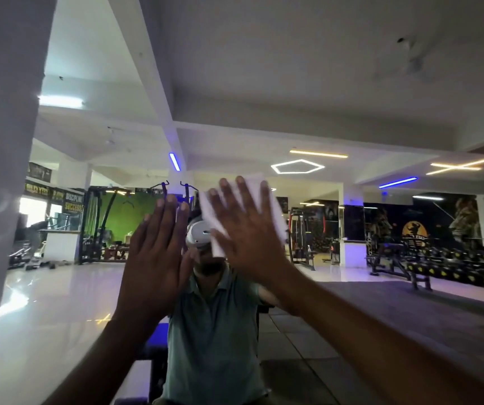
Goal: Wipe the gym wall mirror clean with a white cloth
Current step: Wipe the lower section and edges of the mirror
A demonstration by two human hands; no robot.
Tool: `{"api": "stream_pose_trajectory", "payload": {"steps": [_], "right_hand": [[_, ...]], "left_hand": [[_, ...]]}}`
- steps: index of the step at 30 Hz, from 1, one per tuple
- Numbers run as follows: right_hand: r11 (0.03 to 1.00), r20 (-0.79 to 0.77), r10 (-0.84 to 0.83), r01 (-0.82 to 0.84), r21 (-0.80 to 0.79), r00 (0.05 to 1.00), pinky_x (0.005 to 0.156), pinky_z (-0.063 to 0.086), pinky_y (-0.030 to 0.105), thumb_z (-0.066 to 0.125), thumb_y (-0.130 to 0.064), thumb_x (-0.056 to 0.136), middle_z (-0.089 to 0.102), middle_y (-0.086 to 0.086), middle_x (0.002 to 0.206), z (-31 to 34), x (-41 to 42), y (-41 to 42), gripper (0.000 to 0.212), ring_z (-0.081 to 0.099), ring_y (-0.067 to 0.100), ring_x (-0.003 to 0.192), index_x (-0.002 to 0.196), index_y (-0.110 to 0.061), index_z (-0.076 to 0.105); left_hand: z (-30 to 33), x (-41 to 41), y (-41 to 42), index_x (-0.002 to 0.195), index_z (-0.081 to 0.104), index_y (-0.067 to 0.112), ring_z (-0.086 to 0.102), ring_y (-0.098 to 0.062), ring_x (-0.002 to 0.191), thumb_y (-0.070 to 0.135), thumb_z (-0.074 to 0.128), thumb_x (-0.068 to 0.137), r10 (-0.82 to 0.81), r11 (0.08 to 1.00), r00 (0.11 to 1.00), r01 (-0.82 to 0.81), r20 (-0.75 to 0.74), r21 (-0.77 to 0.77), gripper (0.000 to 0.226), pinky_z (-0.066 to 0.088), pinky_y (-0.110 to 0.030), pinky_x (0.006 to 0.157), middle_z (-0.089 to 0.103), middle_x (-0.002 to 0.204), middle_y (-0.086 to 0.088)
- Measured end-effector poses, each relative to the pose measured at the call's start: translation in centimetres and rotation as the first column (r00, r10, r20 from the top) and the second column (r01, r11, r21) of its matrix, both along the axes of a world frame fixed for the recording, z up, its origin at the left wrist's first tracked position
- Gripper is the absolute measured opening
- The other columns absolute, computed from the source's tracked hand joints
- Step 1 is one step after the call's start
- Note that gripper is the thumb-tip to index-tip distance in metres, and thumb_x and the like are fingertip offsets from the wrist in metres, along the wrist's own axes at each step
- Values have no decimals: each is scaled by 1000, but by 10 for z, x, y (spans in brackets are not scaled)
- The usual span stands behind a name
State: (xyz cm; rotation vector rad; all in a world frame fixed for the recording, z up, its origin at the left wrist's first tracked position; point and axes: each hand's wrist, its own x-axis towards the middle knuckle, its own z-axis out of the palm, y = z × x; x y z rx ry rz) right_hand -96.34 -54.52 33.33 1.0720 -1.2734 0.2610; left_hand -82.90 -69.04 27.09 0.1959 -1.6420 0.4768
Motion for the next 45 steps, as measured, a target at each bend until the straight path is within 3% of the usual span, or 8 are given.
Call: {"api": "stream_pose_trajectory", "payload": {"steps": [7, 10, 18, 24, 28, 36, 40, 45], "right_hand": [[849, 546, -22, 304, -433, 838, 124, 18, 68, -4, -66, 105, 17, 20, 174, 72, -104, 122, 88, 20, 50, 157, 168, -8, 17], [837, 503, 15, 264, -478, 864, 126, 12, 67, 8, -68, 104, 9, 15, 176, 65, -53, 69, 83, 12, 49, 159, 170, -17, 12], [999, 41, -44, 44, 7, 998, 130, 2, 61, 28, -53, 109, 5, 8, 178, 50, 2, 9, 69, 0, 39, 163, 170, -27, 13], [922, 415, -117, 254, -292, 902, 127, 15, 64, 7, -66, 105, 17, 15, 175, 93, -93, 122, 78, 18, 45, 159, 169, -23, 17], [829, 593, 85, 273, -487, 800, 125, 16, 69, 5, -68, 98, 22, 18, 173, 118, -67, 99, 86, 20, 50, 157, 168, -21, 24], [993, 3, -118, 118, 24, 993, 130, 1, 60, 22, -60, 108, 11, 4, 177, 122, -40, 46, 67, 5, 35, 163, 169, -34, 13], [932, 306, -187, 268, -245, 933, 123, 22, 65, 0, -69, 102, 30, 16, 170, 149, -109, 125, 82, 32, 45, 152, 168, -26, 23], [775, 544, 141, 250, -580, 827, 126, 13, 67, -4, -73, 94, 24, 14, 173, 155, -65, 77, 91, 23, 48, 156, 168, -28, 23]], "left_hand": [[0, 2, 3, 167, 19, 7, 8, -27, 163, 31, 44, 104, 14, 1000, 1000, -14, 4, 12, 71, 13, -46, 131, 12, 176, -13], [-1, 2, 3, 167, 19, 7, 8, -28, 163, 29, 47, 103, 15, 1000, 1000, -15, -2, 14, 73, 15, -48, 131, 11, 176, -13], [2, 0, -1, 164, 29, 4, 18, -31, 162, 32, 47, 102, -14, 1000, 999, 14, -41, -7, 70, 19, -47, 128, 20, 174, -15], [50, 15, 22, 130, 59, 0, 53, -36, 122, 26, 65, 82, 75, 997, 987, -73, -142, 22, 55, 37, -49, 95, 59, 132, -21], [103, 1, 20, 158, 37, -2, 29, -34, 157, 39, 44, 97, 113, 993, 988, -109, -103, 44, 74, 26, -50, 115, 33, 167, -23], [112, -21, -1, 165, 25, 4, 14, -27, 163, 48, 36, 103, 108, 994, 983, -110, -150, -3, 77, 19, -50, 123, 18, 174, -17], [110, -22, 1, 165, 24, 5, 14, -27, 163, 48, 37, 104, 124, 992, 980, -125, -158, 4, 76, 19, -49, 123, 17, 174, -17], [111, -21, 1, 166, 23, 6, 14, -26, 163, 49, 33, 104, 133, 991, 976, -133, -172, 14, 76, 20, -49, 124, 16, 174, -15]]}}
